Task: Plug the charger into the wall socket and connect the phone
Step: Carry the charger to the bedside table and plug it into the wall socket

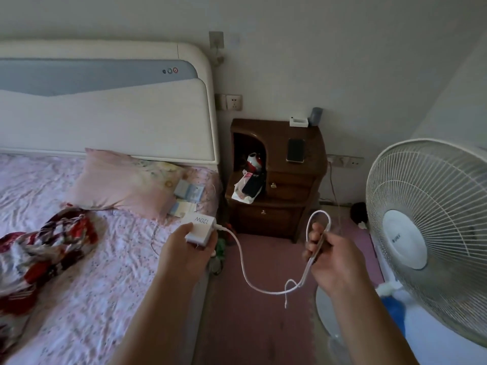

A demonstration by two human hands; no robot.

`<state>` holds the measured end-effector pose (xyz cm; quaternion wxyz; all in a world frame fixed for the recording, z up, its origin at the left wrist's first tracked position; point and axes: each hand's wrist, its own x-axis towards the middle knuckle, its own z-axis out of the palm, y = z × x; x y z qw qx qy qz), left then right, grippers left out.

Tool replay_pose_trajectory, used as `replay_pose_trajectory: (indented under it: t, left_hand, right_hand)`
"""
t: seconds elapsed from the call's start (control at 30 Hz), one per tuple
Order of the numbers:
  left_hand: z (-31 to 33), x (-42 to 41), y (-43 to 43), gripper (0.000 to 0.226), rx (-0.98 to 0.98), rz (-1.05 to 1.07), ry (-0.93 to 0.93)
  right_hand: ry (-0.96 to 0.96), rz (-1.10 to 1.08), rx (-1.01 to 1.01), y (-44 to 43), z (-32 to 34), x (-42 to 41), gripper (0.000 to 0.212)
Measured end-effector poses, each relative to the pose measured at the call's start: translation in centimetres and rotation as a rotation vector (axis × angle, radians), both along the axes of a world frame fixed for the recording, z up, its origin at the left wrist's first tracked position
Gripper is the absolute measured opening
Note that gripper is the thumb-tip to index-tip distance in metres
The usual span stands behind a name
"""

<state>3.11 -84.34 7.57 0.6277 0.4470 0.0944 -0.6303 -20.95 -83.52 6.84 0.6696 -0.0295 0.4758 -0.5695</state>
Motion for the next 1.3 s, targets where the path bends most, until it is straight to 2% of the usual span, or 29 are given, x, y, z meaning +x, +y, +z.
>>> replay_pose_trajectory:
  t: [0.1,0.4,0.8,1.3]
  left_hand:
    - [0.0,-0.2,-2.3,0.035,0.006,-0.002,-0.012]
    - [-1.1,-0.4,-10.6,0.046,0.018,-0.079,0.002]
    - [-0.1,3.2,-23.7,0.048,-0.026,-0.166,0.057]
    - [-0.5,2.8,-32.0,0.045,0.032,-0.142,0.059]
  right_hand:
    - [-0.007,-0.008,0.02,-1.9,-0.4,-0.4,0.025]
    - [-0.008,-0.064,0.03,-8.7,-1.3,0.2,0.025]
    - [0.017,-0.161,0.004,-20.0,1.3,4.4,0.028]
    - [0.028,-0.113,0.025,-29.8,0.7,4.2,0.027]
